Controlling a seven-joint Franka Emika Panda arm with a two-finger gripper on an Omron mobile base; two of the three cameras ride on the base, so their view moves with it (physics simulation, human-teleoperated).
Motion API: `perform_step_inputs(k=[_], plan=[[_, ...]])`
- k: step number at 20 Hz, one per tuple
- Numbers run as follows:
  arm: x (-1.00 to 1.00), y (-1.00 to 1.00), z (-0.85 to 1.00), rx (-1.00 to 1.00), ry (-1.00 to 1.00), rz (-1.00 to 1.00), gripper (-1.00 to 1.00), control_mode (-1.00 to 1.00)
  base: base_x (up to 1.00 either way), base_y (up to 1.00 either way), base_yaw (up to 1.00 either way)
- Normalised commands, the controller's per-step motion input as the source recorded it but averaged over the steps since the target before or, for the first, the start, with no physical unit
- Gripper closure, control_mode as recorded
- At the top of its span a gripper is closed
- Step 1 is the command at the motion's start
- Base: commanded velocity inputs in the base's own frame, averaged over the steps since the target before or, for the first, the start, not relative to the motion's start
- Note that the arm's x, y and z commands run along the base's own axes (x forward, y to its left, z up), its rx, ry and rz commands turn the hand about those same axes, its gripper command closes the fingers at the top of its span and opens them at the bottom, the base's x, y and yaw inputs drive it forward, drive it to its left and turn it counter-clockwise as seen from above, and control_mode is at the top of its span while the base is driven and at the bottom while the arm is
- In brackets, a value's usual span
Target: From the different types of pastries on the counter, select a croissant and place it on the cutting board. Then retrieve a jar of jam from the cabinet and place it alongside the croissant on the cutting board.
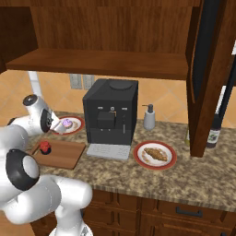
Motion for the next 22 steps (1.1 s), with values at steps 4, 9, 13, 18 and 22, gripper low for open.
perform_step_inputs(k=[4, 9, 13, 18, 22], plan=[[0.03, -0.80, 0.96, 0.00, 0.17, 0.24, -1.00, -1.00, 0.00, 0.00, 0.00], [0.03, -0.35, 0.19, 0.04, 0.13, 0.02, -1.00, -1.00, 0.00, 0.00, 0.00], [0.05, -1.00, 0.68, 0.02, 0.14, 0.05, -1.00, -1.00, 0.00, 0.00, 0.00], [0.02, -0.99, 0.59, 0.00, 0.17, 0.14, -1.00, -1.00, 0.00, 0.00, 0.00], [-0.27, -0.06, -0.33, -0.05, 0.06, 0.04, -1.00, -1.00, 0.00, 0.00, 0.00]])
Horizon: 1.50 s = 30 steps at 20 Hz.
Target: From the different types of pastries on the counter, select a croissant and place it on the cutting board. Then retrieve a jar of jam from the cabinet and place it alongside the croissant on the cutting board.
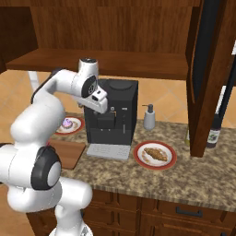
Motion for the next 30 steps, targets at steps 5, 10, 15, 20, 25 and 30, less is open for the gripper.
perform_step_inputs(k=[5, 10, 15, 20, 25, 30], plan=[[-1.00, 0.00, -1.00, -0.27, 0.10, 0.00, -1.00, -1.00, 0.00, 0.00, 0.00], [-0.26, -0.47, 0.00, -0.03, 0.00, 0.06, -1.00, -1.00, 0.00, 0.00, 0.00], [0.24, -1.00, 0.77, 0.08, 0.02, 0.22, -1.00, -1.00, 0.00, 0.00, 0.00], [0.20, -1.00, 0.76, 0.06, 0.10, 0.31, -1.00, -1.00, 0.00, 0.00, 0.00], [-0.07, -0.16, -0.35, 0.07, 0.11, 0.16, -1.00, -1.00, 0.00, 0.00, 0.00], [-1.00, -0.02, -1.00, -0.16, 0.29, 0.11, -1.00, -1.00, 0.00, 0.00, 0.00]])
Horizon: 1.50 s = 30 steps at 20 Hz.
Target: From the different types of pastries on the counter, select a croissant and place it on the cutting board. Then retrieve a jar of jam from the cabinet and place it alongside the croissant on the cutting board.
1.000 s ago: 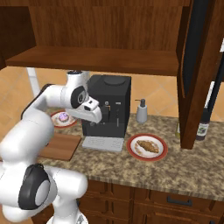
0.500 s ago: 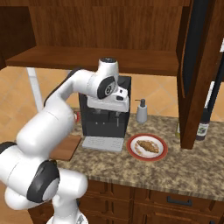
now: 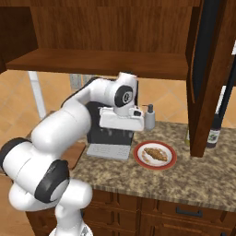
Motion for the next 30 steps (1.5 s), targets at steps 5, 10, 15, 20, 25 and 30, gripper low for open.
perform_step_inputs(k=[5, 10, 15, 20, 25, 30], plan=[[0.10, -0.34, -0.13, 0.00, 0.08, 0.15, -1.00, -1.00, 0.00, 0.00, 0.00], [0.90, -0.95, 0.34, 0.21, -0.05, 0.54, -1.00, -1.00, 0.00, 0.00, 0.00], [0.84, -0.52, -0.02, 0.22, 0.03, 0.39, -1.00, -1.00, 0.00, 0.00, 0.00], [-0.42, 0.03, -0.66, 0.05, 0.16, 0.02, -1.00, -1.00, 0.00, 0.00, 0.00], [-0.37, 0.15, -0.68, 0.03, 0.22, 0.02, -1.00, -1.00, 0.00, 0.00, 0.00], [0.46, 0.07, 0.07, 0.03, -0.18, 0.12, -1.00, -1.00, 0.00, 0.00, 0.00]])
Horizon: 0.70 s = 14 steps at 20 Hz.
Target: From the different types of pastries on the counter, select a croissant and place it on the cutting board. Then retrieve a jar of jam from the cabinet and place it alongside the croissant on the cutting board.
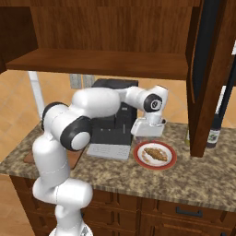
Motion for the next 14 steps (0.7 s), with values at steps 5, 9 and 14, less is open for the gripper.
perform_step_inputs(k=[5, 9, 14], plan=[[0.48, -0.03, 0.05, 0.10, -0.09, 0.12, -1.00, -1.00, 0.00, 0.00, 0.00], [-0.81, 0.01, -0.95, -0.07, -0.21, 0.00, -1.00, -1.00, 0.00, 0.00, 0.00], [-0.63, 0.06, -0.69, 0.00, -0.16, 0.00, -1.00, -1.00, 0.00, 0.00, 0.00]])
